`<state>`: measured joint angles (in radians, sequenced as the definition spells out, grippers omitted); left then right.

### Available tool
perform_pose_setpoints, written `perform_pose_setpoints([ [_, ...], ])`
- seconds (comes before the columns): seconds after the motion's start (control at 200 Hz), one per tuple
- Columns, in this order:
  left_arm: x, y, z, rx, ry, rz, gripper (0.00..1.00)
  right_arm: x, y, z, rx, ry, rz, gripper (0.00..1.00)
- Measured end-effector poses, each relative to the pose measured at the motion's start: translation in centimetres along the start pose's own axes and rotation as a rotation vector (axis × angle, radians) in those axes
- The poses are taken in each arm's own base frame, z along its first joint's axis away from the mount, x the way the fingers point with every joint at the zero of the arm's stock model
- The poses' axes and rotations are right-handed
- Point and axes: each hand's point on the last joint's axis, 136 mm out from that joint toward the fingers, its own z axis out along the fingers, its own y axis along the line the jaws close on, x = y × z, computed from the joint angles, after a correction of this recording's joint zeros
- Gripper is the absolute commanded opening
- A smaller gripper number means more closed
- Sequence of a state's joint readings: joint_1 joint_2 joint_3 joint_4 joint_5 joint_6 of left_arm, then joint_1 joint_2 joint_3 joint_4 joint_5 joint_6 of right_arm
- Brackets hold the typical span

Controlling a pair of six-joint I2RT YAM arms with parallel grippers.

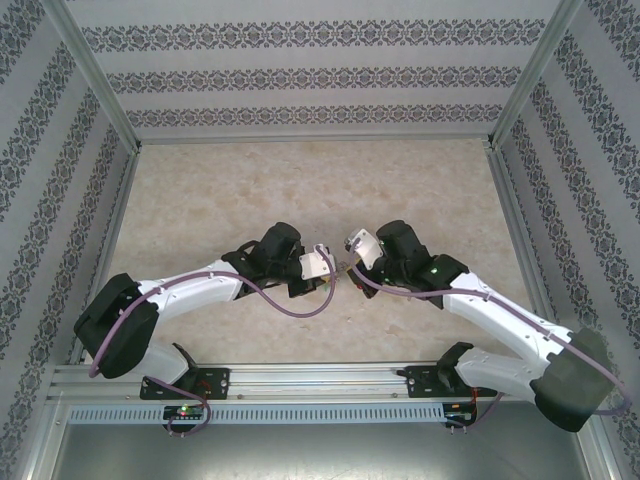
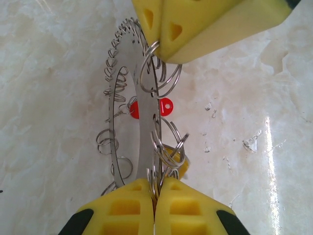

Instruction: Put the keys on the keyring

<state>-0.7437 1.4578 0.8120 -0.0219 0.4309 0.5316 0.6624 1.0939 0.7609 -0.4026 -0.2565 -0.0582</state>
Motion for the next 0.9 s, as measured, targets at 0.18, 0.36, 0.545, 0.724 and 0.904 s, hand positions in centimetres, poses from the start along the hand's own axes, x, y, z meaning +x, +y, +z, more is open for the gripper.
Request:
perform_pose_setpoints([
  [0.18, 0.0, 0.0, 0.1, -0.013, 0.007, 0.007, 0.0, 0.6, 0.2, -0.2, -0.005, 0.06, 0.02, 0.0],
  [0.36, 0.1, 0.2, 0.1, -0.022, 0.013, 0.008, 0.0, 1.3, 0.3, 0.1, -0.014, 0.12, 0.037, 0.0],
  [0.545, 0.1, 0.3, 0.1, -0.031, 0.019, 0.01, 0.0, 1.0, 0.1, 0.2, -0.007, 0.155, 0.061, 0.0],
  [0.724, 0.0, -0.1, 0.2, -0.03, 0.023, 0.032, 0.0, 1.3, 0.7, -0.1, -0.041, 0.193, 0.081, 0.0],
  [0.904, 0.0, -0.1, 0.3, -0.039, 0.031, 0.062, 0.0, 1.2, 1.3, -0.3, -0.079, 0.238, 0.106, 0.0],
])
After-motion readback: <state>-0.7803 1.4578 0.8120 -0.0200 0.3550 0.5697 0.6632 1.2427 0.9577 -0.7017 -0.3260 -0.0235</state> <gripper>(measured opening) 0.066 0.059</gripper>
